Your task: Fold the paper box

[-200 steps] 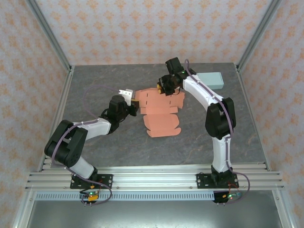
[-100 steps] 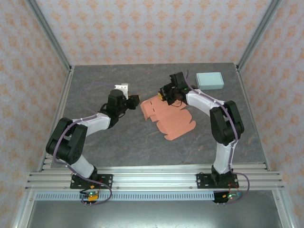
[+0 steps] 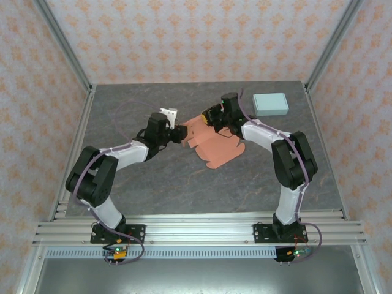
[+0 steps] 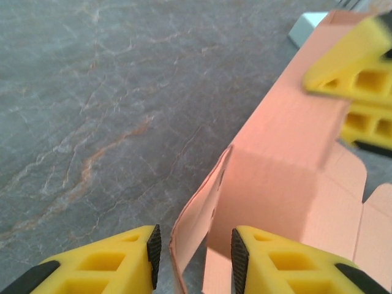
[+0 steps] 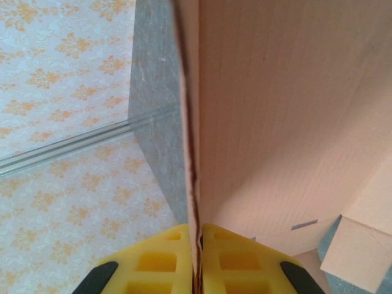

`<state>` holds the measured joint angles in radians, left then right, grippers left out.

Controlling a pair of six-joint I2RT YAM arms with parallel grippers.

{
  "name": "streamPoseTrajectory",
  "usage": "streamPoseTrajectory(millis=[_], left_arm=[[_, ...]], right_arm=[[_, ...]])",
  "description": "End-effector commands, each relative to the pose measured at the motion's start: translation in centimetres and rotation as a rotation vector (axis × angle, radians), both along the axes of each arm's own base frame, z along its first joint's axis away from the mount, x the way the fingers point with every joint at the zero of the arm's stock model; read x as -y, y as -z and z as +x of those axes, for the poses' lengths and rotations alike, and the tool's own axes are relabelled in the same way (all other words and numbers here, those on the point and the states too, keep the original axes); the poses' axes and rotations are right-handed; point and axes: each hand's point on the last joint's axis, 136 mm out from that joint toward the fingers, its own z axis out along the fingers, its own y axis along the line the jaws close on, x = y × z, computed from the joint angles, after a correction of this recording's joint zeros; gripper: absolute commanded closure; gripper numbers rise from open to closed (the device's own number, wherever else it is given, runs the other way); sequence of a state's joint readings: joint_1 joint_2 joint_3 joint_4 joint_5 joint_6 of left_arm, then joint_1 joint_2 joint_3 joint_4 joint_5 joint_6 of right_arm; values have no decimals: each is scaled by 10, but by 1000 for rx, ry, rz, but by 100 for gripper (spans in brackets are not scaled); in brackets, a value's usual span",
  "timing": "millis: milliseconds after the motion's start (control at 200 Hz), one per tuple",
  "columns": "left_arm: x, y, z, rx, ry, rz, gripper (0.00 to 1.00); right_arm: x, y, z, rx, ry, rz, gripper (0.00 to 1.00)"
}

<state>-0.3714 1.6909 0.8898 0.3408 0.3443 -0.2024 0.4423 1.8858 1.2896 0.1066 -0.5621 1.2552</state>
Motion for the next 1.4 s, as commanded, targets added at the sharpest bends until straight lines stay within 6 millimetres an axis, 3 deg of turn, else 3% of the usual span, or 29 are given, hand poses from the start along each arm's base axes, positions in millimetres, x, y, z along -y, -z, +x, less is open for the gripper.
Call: streamPoseTrajectory(millis=[0, 150, 370, 586, 711, 801, 946, 1136, 1211, 1396], left_arm=[[3, 12, 4, -22, 24, 47, 62], [10, 24, 10, -61, 45, 56, 62], [9, 23, 11, -65, 18, 27, 62], [0, 15, -5, -54, -22, -19, 62], [3, 8, -16, -39, 18, 14, 62], [-8, 13, -28, -27, 3, 55, 62], [-17, 17, -42, 12, 0, 70, 61], [-2, 0, -51, 46, 58, -43, 60], [3, 5, -55, 48, 92, -35, 60], [-11, 21, -40, 74, 20, 61, 59]], right_arm=[[-4, -9, -2, 37, -7, 37, 91], [-9, -3, -9, 29, -17, 54, 91], [-7, 5, -11, 69, -9, 61, 91], [-9, 1, -15, 237, -109, 61, 93], [-3, 18, -25, 223, -131, 48, 93], [4, 20, -21, 204, -86, 110, 93], [14, 9, -11, 176, 8, 215, 94], [23, -10, 7, 157, 122, 345, 95], [25, -15, 13, 149, 151, 394, 96], [23, -26, 20, 131, 191, 503, 96]])
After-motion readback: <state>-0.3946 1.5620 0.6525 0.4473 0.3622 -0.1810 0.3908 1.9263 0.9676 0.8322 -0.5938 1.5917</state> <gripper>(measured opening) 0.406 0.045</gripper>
